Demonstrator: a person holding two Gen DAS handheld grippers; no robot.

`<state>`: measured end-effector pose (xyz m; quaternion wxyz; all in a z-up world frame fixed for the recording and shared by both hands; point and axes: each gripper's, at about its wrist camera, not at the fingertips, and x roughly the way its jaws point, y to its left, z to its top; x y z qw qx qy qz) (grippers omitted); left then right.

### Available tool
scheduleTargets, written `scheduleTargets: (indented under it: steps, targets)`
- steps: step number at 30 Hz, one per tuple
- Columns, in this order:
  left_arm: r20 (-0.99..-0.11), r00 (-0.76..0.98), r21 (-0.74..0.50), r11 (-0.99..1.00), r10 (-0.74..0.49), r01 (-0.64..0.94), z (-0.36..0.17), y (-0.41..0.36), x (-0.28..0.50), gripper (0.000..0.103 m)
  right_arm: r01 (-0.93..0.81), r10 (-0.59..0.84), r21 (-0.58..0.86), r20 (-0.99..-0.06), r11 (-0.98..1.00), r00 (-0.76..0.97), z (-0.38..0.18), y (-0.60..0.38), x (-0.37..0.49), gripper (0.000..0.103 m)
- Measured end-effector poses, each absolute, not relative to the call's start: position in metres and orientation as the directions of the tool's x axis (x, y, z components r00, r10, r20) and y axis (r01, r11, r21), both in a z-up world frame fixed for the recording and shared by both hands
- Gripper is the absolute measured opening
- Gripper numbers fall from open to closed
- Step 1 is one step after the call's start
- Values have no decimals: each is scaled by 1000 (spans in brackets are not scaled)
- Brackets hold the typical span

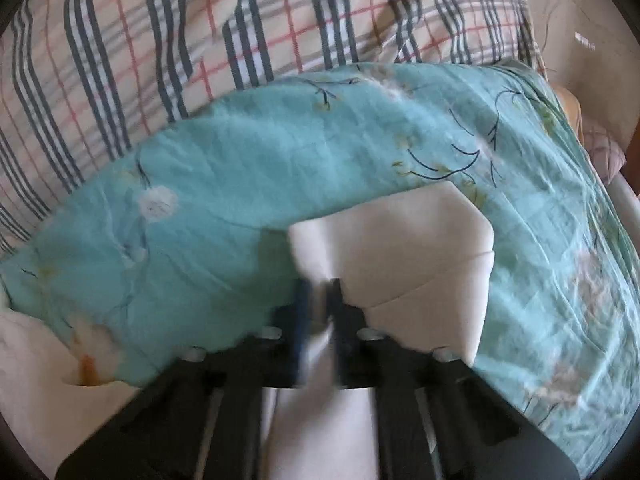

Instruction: Fold large clothes

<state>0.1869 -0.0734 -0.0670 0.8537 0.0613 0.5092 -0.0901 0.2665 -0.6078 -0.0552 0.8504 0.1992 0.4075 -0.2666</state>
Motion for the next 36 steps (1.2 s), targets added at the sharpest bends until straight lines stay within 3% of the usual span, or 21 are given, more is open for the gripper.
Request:
scheduleTargets:
  steps: [5, 11, 17, 23, 29, 36]
  targets:
    - [-866, 486, -11, 977, -115, 211, -64, -68, 182, 98, 504, -180, 265, -719, 822, 671, -16, -556, 238, 6]
    - [-858, 487, -68, 978, -159, 199, -59, -53, 175, 98, 163, 192, 492, -592, 855, 783, 10, -423, 237, 6]
    - [-854, 479, -131, 975, -202, 179, -57, -25, 171, 98, -77, 485, 620, -524, 781, 700, -6, -283, 263, 6]
    - [-845, 433, -279, 950, -312, 140, -61, 14, 180, 98, -209, 678, 704, -493, 679, 545, -36, -173, 295, 6]
    - [-810, 403, -417, 901, -426, 115, -69, 44, 216, 98, -203, 721, 714, -561, 670, 406, -64, -132, 303, 10]
    - [-779, 365, -499, 857, -510, 132, -81, 36, 294, 97, -130, 668, 723, -534, 678, 519, -46, -194, 256, 10]
